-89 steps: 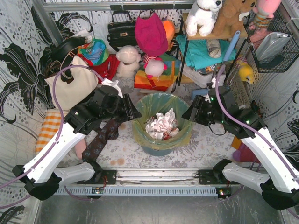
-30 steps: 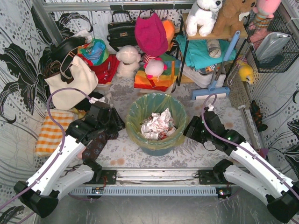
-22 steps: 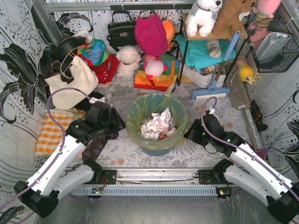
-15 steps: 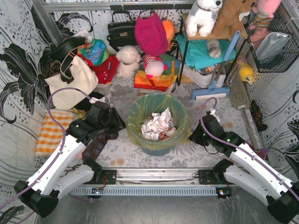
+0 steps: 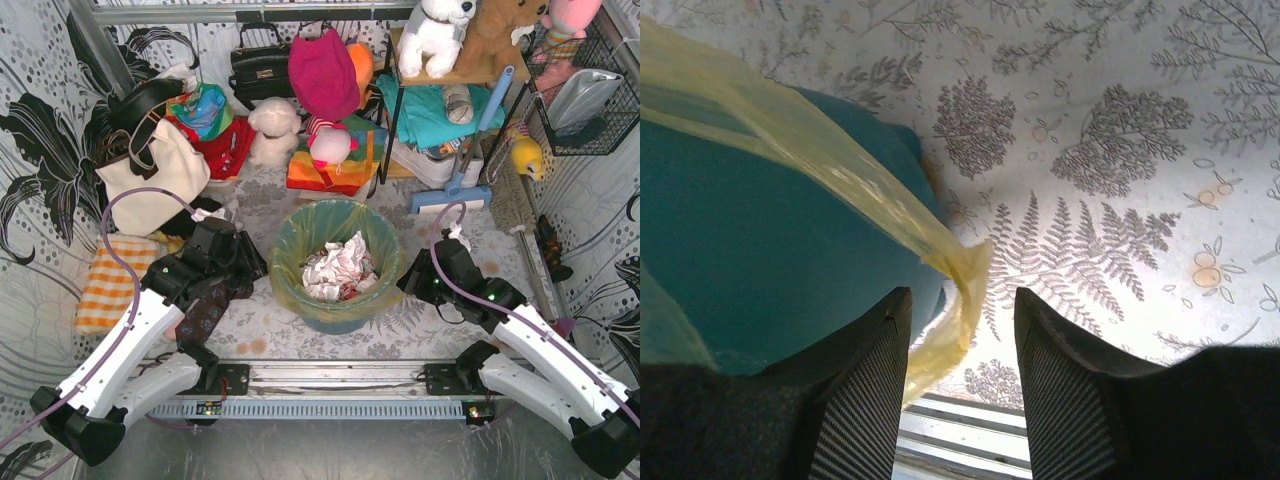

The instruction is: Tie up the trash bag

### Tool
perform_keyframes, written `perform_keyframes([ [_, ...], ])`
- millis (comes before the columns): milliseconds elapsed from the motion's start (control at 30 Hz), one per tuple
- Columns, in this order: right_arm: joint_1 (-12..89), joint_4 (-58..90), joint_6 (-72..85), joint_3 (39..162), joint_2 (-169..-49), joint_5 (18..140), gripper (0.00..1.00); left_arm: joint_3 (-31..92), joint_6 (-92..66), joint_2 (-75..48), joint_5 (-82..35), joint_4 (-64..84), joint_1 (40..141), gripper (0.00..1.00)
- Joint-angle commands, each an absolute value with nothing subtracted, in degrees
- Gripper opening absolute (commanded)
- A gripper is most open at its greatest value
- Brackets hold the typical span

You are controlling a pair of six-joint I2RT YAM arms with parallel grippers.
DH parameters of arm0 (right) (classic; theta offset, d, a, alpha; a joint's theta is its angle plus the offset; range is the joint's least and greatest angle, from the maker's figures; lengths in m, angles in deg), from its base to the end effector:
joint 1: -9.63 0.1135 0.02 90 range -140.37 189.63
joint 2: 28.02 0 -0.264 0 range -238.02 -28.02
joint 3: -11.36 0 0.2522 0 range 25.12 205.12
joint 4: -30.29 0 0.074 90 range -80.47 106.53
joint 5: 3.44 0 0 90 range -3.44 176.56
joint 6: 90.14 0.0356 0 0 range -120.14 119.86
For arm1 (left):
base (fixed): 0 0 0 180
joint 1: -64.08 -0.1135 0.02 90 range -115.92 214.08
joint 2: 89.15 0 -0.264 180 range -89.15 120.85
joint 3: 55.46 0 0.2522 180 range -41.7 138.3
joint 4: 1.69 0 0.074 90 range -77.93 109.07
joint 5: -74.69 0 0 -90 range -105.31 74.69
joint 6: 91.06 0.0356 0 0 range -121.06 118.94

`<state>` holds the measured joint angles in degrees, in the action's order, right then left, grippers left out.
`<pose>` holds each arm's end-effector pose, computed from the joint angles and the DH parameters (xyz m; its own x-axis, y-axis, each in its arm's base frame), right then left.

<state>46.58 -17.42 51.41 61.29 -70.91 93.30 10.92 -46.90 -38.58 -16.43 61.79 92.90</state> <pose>0.1302 0.0927 0.2528 -0.7357 0.4198 -0.5315 0.0809 0.8336 0.5464 0.1475 -0.0820 0.3051 -0.8053 -0.3756 -0.4588 -0.1209 0.8615 -0.4932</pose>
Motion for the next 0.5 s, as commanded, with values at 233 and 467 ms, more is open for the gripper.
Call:
perform_keyframes([
  [233, 46.7, -9.5, 45.2, 65.2, -80.1, 91.0, 0.37, 11.7, -47.0, -39.6, -16.4, 60.6, 92.4, 0.52],
  [467, 46.6, -12.4, 45.2, 65.7, -79.9, 94.0, 0.27, 11.1, -47.0, -39.8, -16.4, 60.4, 92.5, 0.52],
])
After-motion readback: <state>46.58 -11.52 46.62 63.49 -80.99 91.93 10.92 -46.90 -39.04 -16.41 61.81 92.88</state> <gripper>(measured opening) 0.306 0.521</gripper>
